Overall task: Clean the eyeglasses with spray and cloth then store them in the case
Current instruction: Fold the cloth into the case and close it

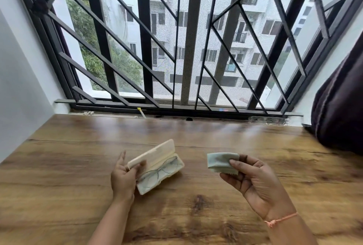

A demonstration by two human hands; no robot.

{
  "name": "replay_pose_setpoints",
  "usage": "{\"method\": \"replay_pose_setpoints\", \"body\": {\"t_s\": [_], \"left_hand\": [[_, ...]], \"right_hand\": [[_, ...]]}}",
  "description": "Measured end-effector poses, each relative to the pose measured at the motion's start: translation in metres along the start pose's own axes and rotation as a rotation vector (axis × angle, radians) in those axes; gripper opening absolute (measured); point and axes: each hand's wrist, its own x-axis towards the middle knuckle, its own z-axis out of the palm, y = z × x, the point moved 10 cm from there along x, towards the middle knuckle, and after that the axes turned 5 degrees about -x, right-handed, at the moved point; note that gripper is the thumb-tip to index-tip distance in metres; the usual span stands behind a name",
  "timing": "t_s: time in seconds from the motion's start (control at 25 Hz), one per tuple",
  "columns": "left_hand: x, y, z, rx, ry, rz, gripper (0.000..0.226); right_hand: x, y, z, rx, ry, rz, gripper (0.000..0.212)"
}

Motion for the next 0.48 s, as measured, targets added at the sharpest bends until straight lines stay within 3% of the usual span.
{"method": "replay_pose_setpoints", "body": {"t_s": [0.04,0.08,0.2,0.32,0.48], "left_hand": [[-0.008,-0.001,0.013,0.011,-0.06,-0.013,0.033],[-0.016,-0.003,0.028,0.01,-0.131,-0.029,0.04],[-0.042,-0.01,0.071,-0.019,-0.336,-0.085,0.085],[-0.061,-0.017,0.096,-0.095,-0.457,-0.138,0.092],[-0.068,-0.016,0.102,-0.112,-0.478,-0.139,0.092]], "right_hand": [[-0.001,0.003,-0.004,0.006,0.012,0.009,0.024],[-0.002,0.007,-0.008,0.014,0.024,0.021,0.024],[-0.003,0.025,-0.014,0.026,0.049,0.073,0.016],[0.001,0.051,-0.011,0.016,0.066,0.143,0.01],[0.011,0.086,0.006,-0.04,0.072,0.209,0.011]]}}
